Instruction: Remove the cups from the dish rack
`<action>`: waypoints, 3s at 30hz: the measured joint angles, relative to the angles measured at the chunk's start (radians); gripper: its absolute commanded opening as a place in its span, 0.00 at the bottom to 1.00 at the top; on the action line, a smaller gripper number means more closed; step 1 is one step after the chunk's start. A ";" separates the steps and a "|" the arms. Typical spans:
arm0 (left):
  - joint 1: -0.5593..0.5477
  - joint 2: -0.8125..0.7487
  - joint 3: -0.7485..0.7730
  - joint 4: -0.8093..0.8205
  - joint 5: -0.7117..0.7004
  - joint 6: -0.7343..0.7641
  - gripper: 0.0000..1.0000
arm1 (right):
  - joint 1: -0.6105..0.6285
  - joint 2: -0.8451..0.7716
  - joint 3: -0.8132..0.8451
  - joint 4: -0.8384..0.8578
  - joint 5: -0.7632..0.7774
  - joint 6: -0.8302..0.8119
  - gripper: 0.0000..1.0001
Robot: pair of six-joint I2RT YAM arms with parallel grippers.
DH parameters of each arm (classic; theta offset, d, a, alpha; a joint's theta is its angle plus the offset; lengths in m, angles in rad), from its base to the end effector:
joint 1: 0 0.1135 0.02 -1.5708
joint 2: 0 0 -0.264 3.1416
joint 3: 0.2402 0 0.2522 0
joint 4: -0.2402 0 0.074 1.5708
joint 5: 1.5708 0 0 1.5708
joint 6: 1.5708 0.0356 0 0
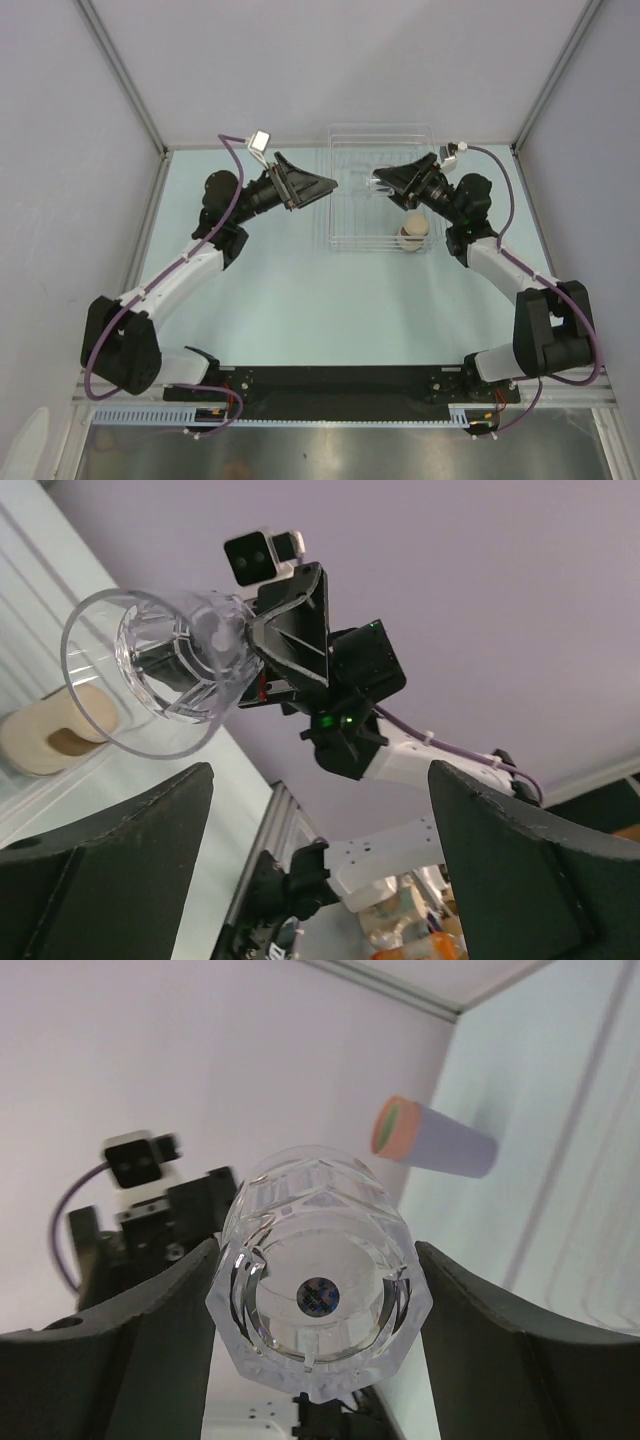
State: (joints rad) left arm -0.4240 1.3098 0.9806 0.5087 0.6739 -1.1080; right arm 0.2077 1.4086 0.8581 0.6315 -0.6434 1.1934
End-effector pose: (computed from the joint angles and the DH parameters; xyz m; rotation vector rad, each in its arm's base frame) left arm 0.2673 -0.1450 0.3643 0.0928 1.6762 -1.6762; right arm 0.3084 0.0868 0.3053 0.2523 1.7155 1.5555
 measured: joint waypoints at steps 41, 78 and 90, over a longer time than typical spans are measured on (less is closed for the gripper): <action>-0.011 0.057 -0.045 0.135 0.069 -0.179 0.00 | 0.224 0.044 0.019 0.193 -0.053 0.004 0.76; -0.021 0.209 0.708 -0.943 -0.411 0.460 0.00 | 0.124 -0.087 0.385 -0.640 0.274 -0.400 0.84; -0.021 0.624 0.964 -1.490 -0.822 0.734 0.00 | 0.153 -0.059 0.432 -0.958 0.486 -0.563 0.83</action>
State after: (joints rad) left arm -0.4450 1.9343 1.9446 -0.9813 -0.1478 -0.3737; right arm 0.3603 1.3499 1.2903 -0.3260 -0.1574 0.6308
